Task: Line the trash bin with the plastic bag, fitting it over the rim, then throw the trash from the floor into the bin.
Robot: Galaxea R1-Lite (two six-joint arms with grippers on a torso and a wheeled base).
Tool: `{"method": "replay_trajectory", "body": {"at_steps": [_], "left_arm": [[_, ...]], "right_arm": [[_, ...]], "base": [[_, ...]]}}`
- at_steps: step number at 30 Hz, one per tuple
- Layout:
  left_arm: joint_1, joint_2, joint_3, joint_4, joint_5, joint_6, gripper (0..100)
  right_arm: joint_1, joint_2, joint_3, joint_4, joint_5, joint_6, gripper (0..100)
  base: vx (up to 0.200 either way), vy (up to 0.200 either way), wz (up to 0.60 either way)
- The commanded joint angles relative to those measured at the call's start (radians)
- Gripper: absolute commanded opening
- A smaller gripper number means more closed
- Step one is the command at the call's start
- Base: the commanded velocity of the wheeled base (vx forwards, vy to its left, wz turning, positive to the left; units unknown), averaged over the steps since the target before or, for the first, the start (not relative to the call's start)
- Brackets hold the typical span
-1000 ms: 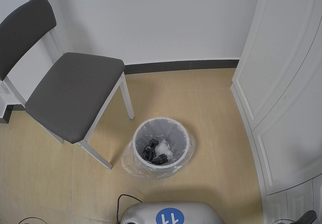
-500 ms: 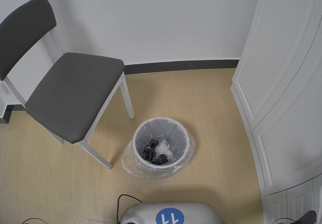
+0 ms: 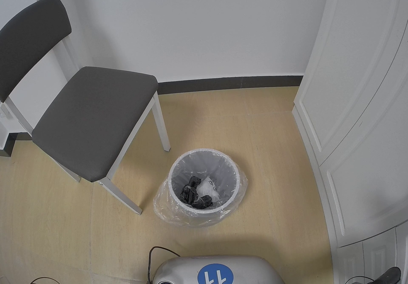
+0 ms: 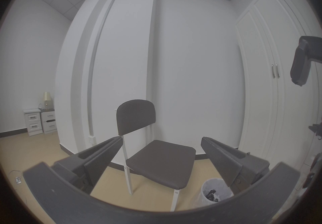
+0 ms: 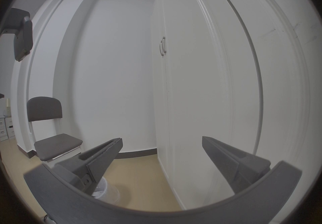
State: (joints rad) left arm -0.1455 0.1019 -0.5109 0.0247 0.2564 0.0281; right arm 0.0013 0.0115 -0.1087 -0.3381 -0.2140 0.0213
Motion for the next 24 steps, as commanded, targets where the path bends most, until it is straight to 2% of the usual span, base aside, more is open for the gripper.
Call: {"method": "replay_trajectory", "body": {"at_steps": [1, 6, 9, 11, 17, 24], "left_arm": [[0.035, -0.002, 0.002, -0.002, 0.000, -0.004, 100], [0.041, -0.002, 0.009, -0.002, 0.006, -0.011, 100], [0.110, -0.030, 0.011, 0.012, -0.002, -0.023, 100], [0.129, -0.060, 0.022, 0.023, -0.006, -0.020, 100], [0.138, -0.100, 0.063, 0.054, -0.035, -0.027, 100], [0.138, -0.100, 0.244, -0.008, -0.035, -0.068, 100]], "right_arm": [[0.000, -0.011, 0.000, -0.001, -0.002, -0.004, 100], [0.000, -0.011, 0.000, -0.001, -0.004, -0.004, 100], [0.000, -0.011, 0.000, -0.001, -0.005, -0.004, 100], [0.000, -0.011, 0.001, -0.001, -0.005, -0.006, 100], [0.000, -0.011, 0.006, -0.012, -0.005, -0.003, 100], [0.000, -0.011, 0.072, -0.053, -0.002, -0.006, 100]], "base": [[0.000, 0.000, 0.00], [0.000, 0.000, 0.00], [0.000, 0.000, 0.00], [0.000, 0.000, 0.00], [0.000, 0.000, 0.00], [0.000, 0.000, 0.00]]}}
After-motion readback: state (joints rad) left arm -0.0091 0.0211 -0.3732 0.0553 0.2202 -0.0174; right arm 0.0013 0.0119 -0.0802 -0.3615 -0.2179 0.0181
